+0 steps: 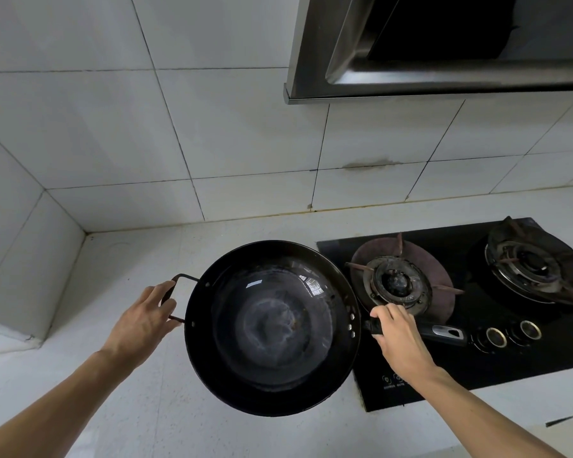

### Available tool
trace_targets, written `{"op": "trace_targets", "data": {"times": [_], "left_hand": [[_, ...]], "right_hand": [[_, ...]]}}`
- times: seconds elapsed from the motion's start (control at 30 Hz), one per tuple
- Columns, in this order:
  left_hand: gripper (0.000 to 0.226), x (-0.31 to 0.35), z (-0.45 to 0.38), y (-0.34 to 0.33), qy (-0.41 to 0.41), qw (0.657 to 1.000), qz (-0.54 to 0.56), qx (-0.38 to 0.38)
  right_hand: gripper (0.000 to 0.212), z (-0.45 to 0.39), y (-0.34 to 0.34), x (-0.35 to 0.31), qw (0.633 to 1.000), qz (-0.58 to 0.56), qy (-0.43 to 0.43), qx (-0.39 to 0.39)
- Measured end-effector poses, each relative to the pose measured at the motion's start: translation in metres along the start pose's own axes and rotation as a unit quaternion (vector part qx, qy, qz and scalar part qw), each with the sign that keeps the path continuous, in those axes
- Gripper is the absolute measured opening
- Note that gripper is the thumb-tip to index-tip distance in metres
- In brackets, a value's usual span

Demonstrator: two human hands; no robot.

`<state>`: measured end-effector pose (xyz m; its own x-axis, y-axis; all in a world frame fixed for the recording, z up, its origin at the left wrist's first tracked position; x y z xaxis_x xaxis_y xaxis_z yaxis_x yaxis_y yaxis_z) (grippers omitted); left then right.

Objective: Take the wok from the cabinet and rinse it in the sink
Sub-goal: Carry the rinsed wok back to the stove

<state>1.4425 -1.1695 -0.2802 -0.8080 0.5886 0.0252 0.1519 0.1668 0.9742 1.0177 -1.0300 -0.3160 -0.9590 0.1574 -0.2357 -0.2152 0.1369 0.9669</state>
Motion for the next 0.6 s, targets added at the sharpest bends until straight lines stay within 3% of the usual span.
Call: {"op": "trace_targets", "data": {"times": [0.3, 0.43, 0.6], "left_hand": [[0.048, 0.006, 0.008, 0.0, 0.038, 0.997, -0.058, -0.044], [0.041, 0.022, 0.01, 0.013, 0.065, 0.995, -0.077, -0.006], [0.029, 0.076, 0.015, 0.028, 0.057, 0.997, -0.017, 0.043]], "right_hand": [[0.042, 0.009, 0.004, 0.006, 0.999, -0.03, 0.01, -0.036], [0.039, 0.01, 0.012, 0.004, 0.999, -0.019, 0.005, -0.039], [0.037, 0.02, 0.015, -0.001, 0.999, -0.019, -0.023, -0.044]]}}
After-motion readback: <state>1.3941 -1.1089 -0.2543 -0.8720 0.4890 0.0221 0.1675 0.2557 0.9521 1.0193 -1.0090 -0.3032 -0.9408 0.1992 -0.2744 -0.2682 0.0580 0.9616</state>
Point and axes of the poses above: each hand's wrist, its own z-axis away from the middle knuckle, its own y-axis out of the back of the hand, x = y × z, the point moved 8 cm from there along -z, towards the middle knuckle, and after that the axes turned 8 degrees about x, right-handed, at the moved point
